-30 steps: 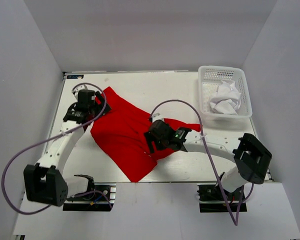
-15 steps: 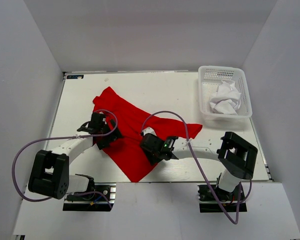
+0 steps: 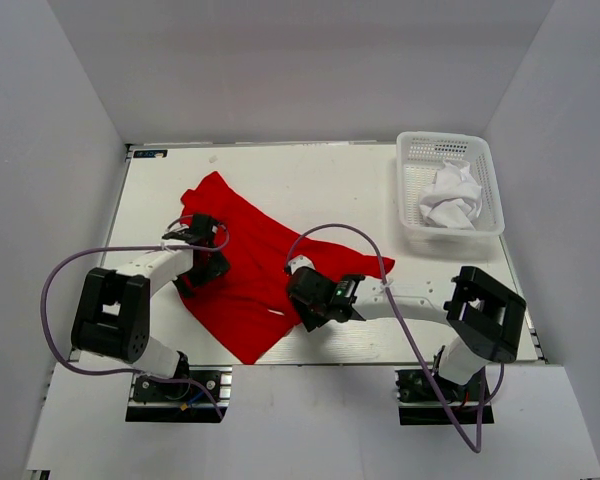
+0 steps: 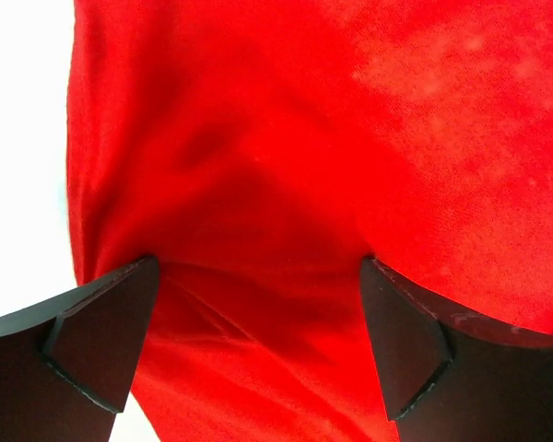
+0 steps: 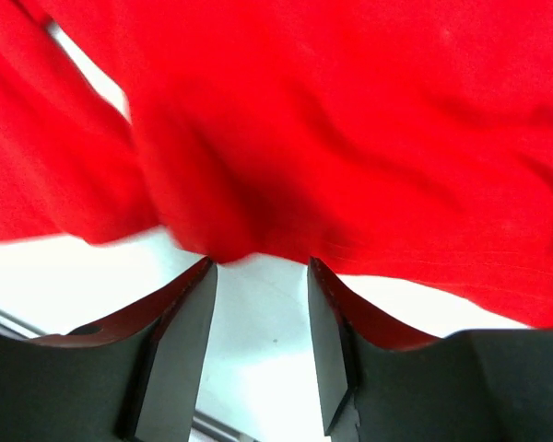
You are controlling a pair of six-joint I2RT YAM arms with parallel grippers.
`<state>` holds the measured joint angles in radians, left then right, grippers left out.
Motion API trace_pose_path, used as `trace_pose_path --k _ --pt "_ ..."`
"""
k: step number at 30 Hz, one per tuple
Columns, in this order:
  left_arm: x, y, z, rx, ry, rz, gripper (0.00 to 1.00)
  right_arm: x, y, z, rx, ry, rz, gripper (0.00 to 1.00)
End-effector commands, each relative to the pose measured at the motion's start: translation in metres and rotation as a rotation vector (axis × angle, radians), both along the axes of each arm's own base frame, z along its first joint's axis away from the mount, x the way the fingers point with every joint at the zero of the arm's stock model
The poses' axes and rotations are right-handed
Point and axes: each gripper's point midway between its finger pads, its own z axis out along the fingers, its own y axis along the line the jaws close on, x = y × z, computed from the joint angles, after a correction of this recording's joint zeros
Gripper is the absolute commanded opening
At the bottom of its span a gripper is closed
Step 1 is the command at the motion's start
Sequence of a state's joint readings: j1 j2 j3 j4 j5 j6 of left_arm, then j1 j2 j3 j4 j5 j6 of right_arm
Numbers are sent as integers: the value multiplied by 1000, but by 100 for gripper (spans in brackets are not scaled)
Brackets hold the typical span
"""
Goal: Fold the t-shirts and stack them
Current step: Flatten out the tshirt
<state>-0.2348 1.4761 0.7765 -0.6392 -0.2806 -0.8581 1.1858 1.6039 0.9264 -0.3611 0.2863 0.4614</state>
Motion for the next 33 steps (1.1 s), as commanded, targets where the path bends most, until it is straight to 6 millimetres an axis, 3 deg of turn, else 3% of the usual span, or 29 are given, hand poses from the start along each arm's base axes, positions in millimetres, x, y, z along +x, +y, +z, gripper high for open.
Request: trace_pose_path --k 1,8,13,17,20,21,22,23,28,33 --pt "-3 27 8 140 37 42 100 -6 13 11 72 9 93 50" --pt "12 8 12 77 -13 -61 100 1 34 27 144 -51 154 52" --pt "12 3 17 50 -52 -87 100 -2 42 18 135 -42 197 49" --pt "13 -1 20 26 -73 -102 100 5 40 8 101 -54 172 38" --pt "13 -2 22 16 -80 -105 100 8 42 4 98 -56 149 17" --pt "12 -4 20 6 -79 -109 100 9 45 7 113 -62 140 5" --pt "12 -4 20 9 -77 -117 100 9 46 11 128 -64 144 0" --pt "11 -4 17 9 -77 -117 100 10 46 13 135 -69 139 0" --pt "10 -3 15 11 -68 -117 100 26 50 63 262 -171 86 0" --pt "9 -3 13 15 -66 -127 100 44 45 89 345 -221 -3 0"
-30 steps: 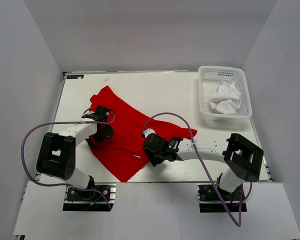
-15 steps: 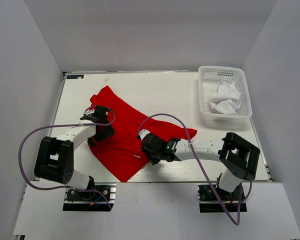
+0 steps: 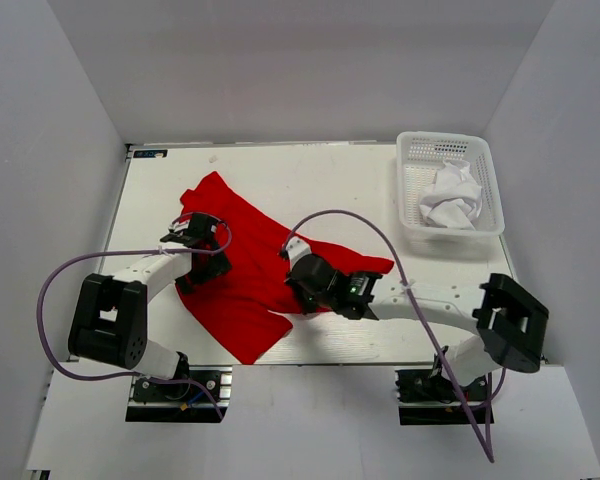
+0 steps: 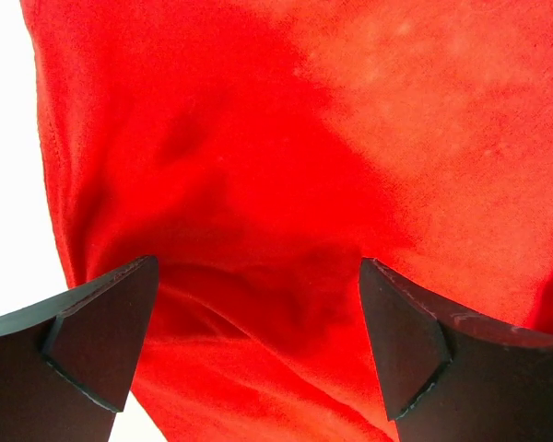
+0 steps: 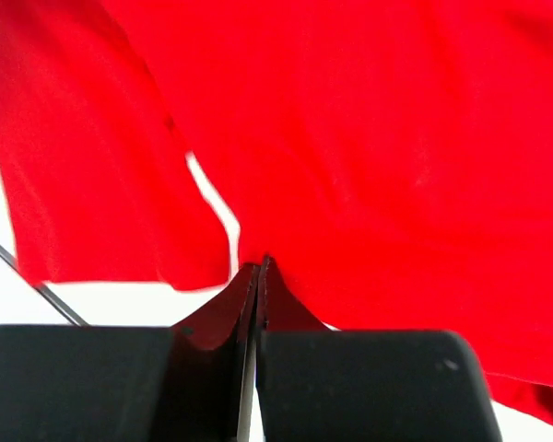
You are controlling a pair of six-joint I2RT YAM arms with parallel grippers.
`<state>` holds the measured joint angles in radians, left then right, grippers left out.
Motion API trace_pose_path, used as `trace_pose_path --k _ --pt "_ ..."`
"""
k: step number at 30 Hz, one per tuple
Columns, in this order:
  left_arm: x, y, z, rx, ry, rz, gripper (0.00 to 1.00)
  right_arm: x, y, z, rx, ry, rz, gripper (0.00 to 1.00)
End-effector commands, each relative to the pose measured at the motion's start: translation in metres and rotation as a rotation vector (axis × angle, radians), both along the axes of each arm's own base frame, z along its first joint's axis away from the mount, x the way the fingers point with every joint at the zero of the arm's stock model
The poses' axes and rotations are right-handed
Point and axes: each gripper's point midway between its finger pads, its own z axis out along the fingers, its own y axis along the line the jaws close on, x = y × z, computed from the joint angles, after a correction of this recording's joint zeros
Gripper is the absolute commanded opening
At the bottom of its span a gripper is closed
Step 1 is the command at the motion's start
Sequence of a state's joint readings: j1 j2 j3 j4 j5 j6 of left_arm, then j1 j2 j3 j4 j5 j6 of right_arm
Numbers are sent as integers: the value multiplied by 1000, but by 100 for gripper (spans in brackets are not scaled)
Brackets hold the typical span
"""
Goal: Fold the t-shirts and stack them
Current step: Flatten out the tshirt
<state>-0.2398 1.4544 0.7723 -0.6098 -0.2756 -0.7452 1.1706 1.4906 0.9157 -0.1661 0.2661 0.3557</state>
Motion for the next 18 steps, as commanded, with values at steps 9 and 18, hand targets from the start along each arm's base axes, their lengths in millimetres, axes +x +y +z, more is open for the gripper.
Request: trace_pose_path --k 9,18 --pt "0 -3 3 -14 -30 -30 100 136 -47 71 148 -254 -452 0" --pt "2 -3 3 -13 -37 -38 100 279 -100 85 108 -364 -679 0"
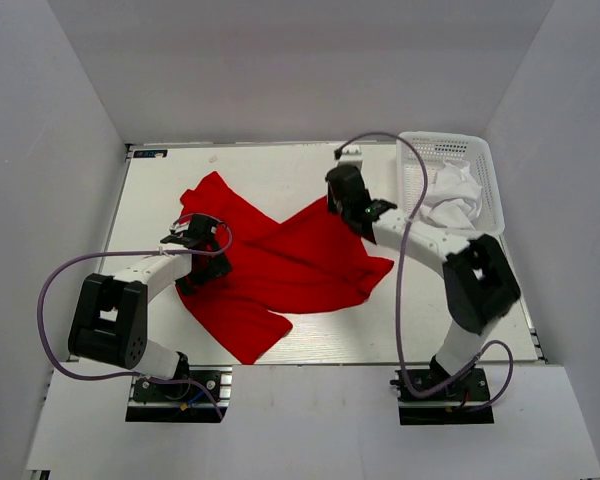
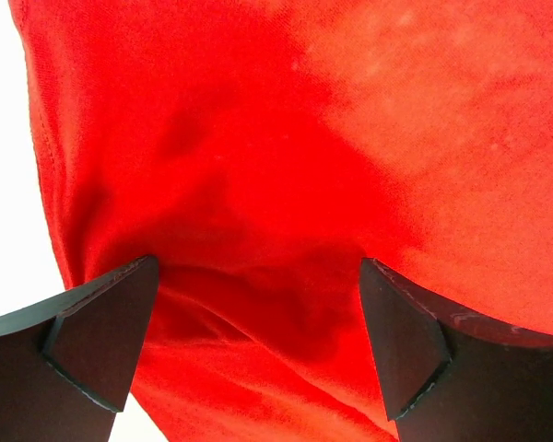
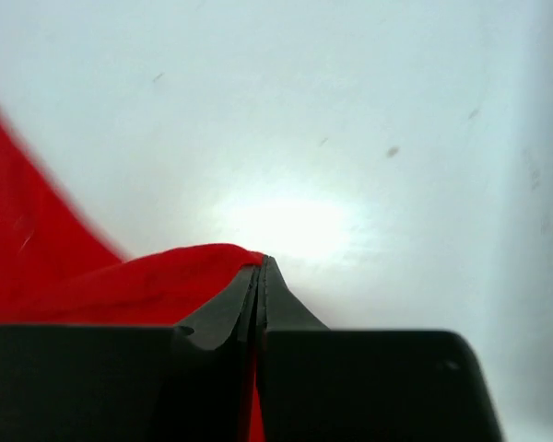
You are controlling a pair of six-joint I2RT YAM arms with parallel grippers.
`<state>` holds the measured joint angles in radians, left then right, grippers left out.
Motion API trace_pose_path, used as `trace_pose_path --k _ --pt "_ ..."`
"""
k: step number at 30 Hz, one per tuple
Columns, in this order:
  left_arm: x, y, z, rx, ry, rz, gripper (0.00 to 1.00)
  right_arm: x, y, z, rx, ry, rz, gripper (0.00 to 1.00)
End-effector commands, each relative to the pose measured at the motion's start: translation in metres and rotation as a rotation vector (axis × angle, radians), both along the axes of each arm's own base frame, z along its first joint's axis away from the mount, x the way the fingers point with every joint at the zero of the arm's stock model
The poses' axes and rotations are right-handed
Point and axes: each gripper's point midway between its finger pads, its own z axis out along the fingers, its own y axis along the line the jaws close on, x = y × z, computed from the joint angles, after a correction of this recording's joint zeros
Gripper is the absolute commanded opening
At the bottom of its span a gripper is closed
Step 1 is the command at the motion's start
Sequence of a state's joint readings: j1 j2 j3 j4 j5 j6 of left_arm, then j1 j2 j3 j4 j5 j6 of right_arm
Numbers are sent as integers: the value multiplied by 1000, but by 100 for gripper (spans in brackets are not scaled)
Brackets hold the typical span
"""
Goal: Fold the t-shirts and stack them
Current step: Flatten out the tshirt
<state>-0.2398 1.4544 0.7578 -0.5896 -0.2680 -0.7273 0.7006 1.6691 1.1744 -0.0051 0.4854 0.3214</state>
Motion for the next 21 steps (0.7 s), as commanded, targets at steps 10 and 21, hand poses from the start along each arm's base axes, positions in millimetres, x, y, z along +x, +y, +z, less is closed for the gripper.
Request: trace_pose_path --k 10,21 --pt "9 4 9 28 -72 -24 100 194 -129 13 -126 -76 -531 0" --pt "15 -1 21 -2 -112 -31 100 179 -92 81 -41 -175 -286 90"
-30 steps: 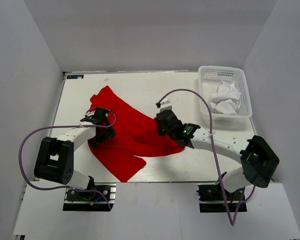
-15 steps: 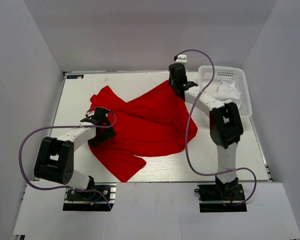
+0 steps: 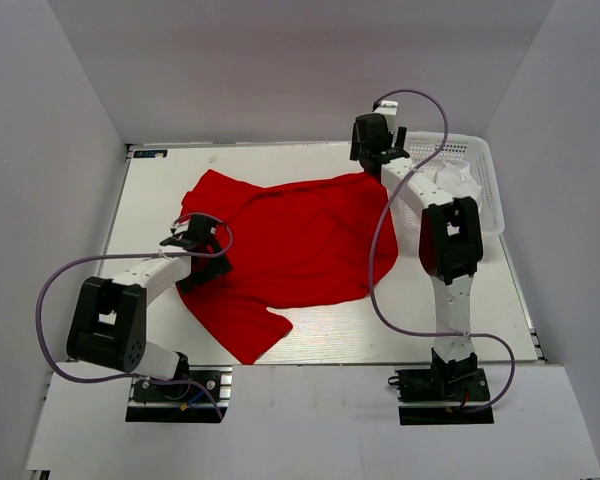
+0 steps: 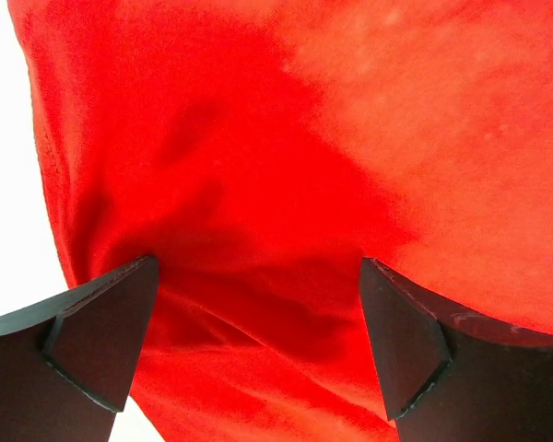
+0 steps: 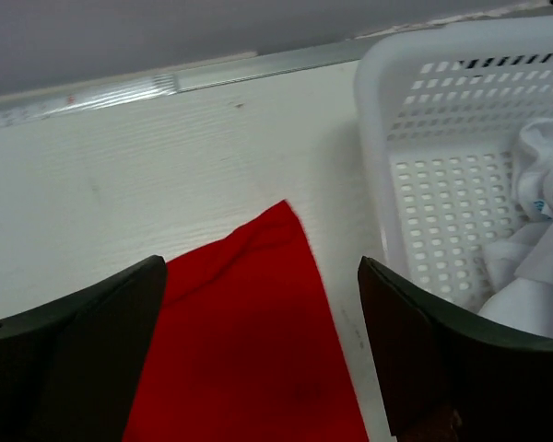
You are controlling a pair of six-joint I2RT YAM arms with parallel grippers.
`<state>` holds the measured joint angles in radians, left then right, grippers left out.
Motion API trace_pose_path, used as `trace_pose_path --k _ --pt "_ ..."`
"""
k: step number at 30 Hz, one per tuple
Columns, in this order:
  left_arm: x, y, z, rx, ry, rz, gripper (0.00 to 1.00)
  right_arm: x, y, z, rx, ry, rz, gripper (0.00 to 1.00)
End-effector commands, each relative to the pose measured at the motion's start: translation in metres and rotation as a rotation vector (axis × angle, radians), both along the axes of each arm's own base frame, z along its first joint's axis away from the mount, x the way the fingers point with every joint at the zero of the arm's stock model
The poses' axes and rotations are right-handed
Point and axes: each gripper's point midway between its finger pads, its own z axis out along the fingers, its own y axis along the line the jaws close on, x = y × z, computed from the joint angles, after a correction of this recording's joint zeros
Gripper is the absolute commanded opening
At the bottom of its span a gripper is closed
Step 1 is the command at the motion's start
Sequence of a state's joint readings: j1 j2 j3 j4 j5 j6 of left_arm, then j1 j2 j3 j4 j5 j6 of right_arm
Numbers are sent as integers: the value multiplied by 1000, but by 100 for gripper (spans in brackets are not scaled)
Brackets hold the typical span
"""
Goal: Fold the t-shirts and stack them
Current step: Flatten out the tshirt
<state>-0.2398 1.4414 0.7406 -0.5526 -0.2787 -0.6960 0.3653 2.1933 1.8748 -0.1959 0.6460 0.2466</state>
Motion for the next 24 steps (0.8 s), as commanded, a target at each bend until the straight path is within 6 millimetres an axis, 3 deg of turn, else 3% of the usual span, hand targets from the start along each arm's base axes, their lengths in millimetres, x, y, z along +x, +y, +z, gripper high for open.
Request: trace_pose_path --k 1,2,3,5,6,8,9,10,11,12,14,15,16,17,24 --pt "12 -4 26 -22 -104 -7 100 -15 46 67 76 -111 212 90" --pt "15 -10 31 -54 -117 -20 100 -21 56 67 77 -98 257 90" --pt "18 -13 37 -68 -134 -24 100 -33 65 78 88 -108 298 90" --pt "25 -18 50 -97 -183 -34 100 -56 82 52 91 -37 372 90" --pt "31 -19 56 -101 -201 -34 100 -69 90 71 121 -66 416 90" --pt "46 -16 78 -85 -257 3 100 -100 106 42 147 -5 477 90" --pt "51 -14 85 -75 -267 26 100 -113 117 42 199 5 513 90" --pt "54 -11 91 -59 -269 35 100 -135 120 8 197 87 537 90" --pt "66 -9 104 -58 -292 59 100 -148 131 8 263 101 550 90" --pt "72 -7 109 -57 -297 70 100 -166 128 -20 263 167 555 90" --pt "90 -2 124 -27 -348 95 100 -183 142 -27 315 184 592 90" --pt "95 1 125 -7 -353 107 100 -190 145 -28 327 187 608 90" --pt "106 1 125 7 -347 103 100 -202 140 -49 322 230 601 90" --pt "113 7 125 24 -348 124 100 -207 141 -54 333 246 592 90" --pt "160 24 95 114 -255 154 100 -226 119 -94 297 326 517 90"
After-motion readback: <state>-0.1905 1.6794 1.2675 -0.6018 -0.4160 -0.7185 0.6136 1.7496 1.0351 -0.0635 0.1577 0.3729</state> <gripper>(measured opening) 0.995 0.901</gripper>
